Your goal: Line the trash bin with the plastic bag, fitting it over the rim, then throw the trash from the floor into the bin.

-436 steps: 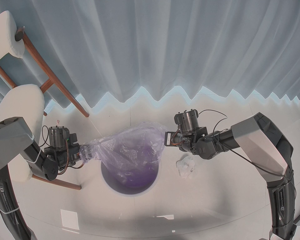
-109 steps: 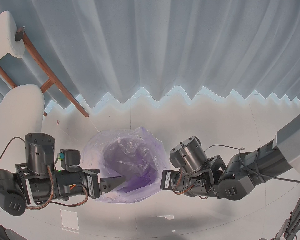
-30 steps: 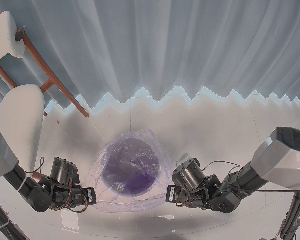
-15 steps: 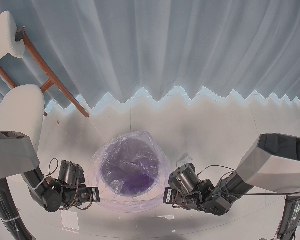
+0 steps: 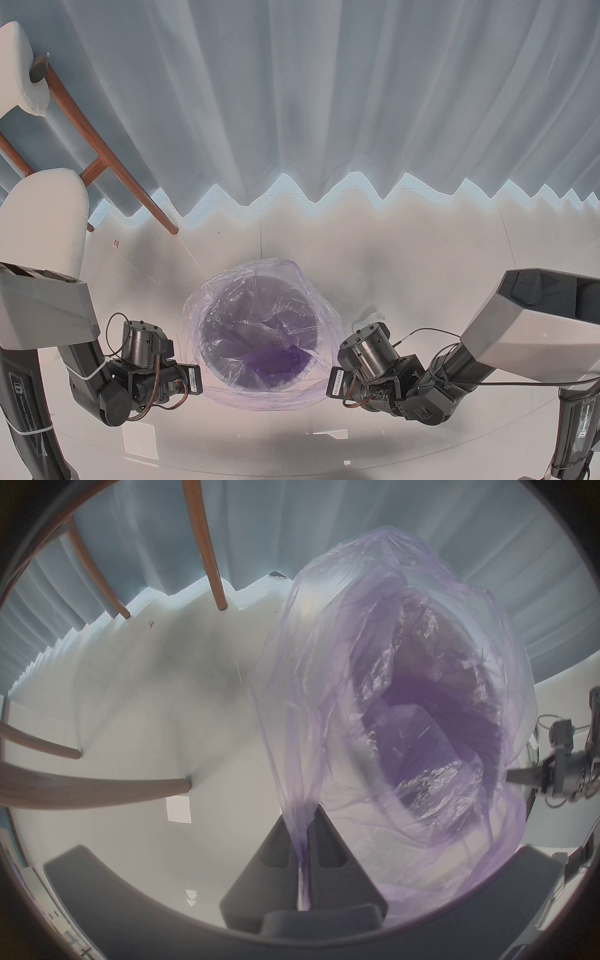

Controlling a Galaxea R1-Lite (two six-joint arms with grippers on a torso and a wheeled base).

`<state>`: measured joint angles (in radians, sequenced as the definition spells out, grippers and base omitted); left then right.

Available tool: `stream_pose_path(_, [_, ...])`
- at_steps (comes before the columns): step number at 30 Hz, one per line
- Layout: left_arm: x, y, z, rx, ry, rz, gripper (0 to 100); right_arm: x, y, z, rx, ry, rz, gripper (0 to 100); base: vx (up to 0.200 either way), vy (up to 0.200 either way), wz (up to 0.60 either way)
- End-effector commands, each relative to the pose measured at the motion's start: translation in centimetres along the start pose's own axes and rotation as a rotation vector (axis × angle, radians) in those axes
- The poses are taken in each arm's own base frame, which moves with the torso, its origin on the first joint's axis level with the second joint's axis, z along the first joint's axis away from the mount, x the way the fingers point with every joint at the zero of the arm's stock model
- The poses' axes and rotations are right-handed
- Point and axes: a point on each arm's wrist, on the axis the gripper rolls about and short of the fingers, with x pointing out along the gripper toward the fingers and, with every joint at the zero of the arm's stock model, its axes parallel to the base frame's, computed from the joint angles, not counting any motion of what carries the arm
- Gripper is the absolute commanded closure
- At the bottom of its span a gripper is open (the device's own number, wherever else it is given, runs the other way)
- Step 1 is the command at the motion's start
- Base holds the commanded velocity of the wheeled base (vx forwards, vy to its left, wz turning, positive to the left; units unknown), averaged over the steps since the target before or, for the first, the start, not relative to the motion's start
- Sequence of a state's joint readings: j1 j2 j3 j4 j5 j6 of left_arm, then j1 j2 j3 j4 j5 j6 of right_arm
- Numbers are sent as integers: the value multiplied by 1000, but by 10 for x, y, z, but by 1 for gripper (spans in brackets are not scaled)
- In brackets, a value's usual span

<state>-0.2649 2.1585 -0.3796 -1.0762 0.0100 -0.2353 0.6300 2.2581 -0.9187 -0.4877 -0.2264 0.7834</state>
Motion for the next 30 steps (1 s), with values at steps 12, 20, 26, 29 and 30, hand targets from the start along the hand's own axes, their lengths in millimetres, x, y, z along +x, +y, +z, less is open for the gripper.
stream_pose_path(12, [3,13,-20,101,-5,17,100,7,-9,1,6,3,-31,100,0,0,0])
stream_pose_path(20, [16,15,-29,179,-99,-1,100,10,-5,1,-12,-12,-12,100,0,0,0])
stream_pose_path(26, [14,15,-31,206,-92,3,100,11,-5,-1,-40,-15,-5,100,0,0,0])
stream_pose_path(29, [11,18,-33,248,-77,9,100,11,-3,-4,-50,-11,-1,100,0,0,0])
stream_pose_path(30, [12,18,-33,260,-78,11,100,10,0,-8,-59,-6,5,100,0,0,0])
